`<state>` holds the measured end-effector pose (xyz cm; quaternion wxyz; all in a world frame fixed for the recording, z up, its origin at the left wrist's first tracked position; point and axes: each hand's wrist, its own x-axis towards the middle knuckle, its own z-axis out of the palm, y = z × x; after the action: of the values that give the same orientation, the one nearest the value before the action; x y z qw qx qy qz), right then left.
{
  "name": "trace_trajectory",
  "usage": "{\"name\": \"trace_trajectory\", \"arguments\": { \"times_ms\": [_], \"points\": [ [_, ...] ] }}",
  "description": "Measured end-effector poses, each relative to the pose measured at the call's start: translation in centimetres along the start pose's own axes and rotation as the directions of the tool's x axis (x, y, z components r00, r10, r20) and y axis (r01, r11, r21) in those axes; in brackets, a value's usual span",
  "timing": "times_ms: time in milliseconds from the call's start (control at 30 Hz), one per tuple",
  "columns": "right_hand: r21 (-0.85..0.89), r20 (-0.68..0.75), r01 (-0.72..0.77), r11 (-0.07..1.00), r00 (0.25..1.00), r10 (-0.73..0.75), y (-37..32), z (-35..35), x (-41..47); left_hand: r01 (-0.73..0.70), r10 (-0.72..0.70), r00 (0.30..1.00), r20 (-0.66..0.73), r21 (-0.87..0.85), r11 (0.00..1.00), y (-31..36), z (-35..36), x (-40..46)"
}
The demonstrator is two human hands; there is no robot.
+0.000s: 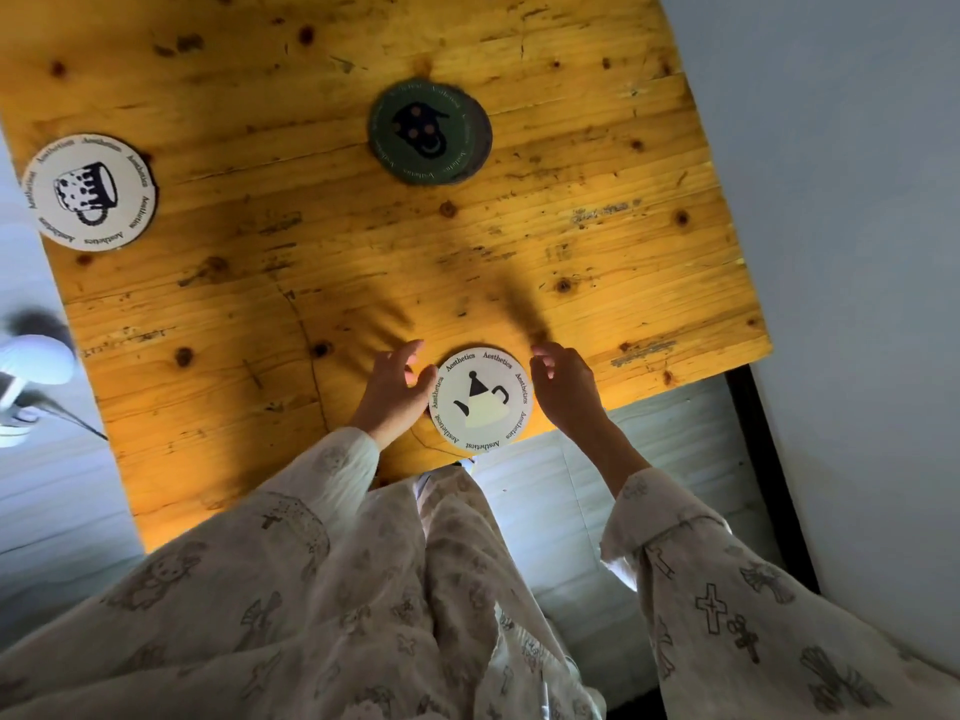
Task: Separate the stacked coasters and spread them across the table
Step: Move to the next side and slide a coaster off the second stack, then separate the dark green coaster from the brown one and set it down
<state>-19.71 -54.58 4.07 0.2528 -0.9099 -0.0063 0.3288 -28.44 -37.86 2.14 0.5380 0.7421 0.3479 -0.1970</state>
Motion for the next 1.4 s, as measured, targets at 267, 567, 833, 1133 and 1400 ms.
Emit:
{"name": "trace_trajectory", "arguments": {
  "times_ms": [267,567,833,1133,1400],
  "points": [
    [-0.279,0.004,0.303,0.911,0.949,-0.315,-7.3,-1.5,7.4,-0.153,0.243,0.969,-0.039,0.68,0.717,3.0,-7.9,9.4],
    [-0.537,0.034,0.45,0.714,0.857,-0.515,-15.9,0.1,16.1,-0.091,0.127,0.992,0.011,0.759,0.645,3.5,-11.9,14.2],
    [-0.738,0.09,0.437,0.514,0.819,-0.567,-17.7,1.8,17.8,-0.094,0.133,0.991,0.006,0.743,0.662,3.4,-11.7,14.5],
    [-0.775,0.14,0.577,0.258,0.554,-0.82,-14.2,-2.0,16.3,-0.079,0.146,0.988,-0.04,0.688,0.722,4.5,-10.8,14.4],
    [-0.758,0.046,0.562,0.331,0.551,-0.833,-5.7,-10.0,17.6,-0.367,0.475,0.875,0.092,0.766,0.528,9.4,-2.4,15.0]
  ]
}}
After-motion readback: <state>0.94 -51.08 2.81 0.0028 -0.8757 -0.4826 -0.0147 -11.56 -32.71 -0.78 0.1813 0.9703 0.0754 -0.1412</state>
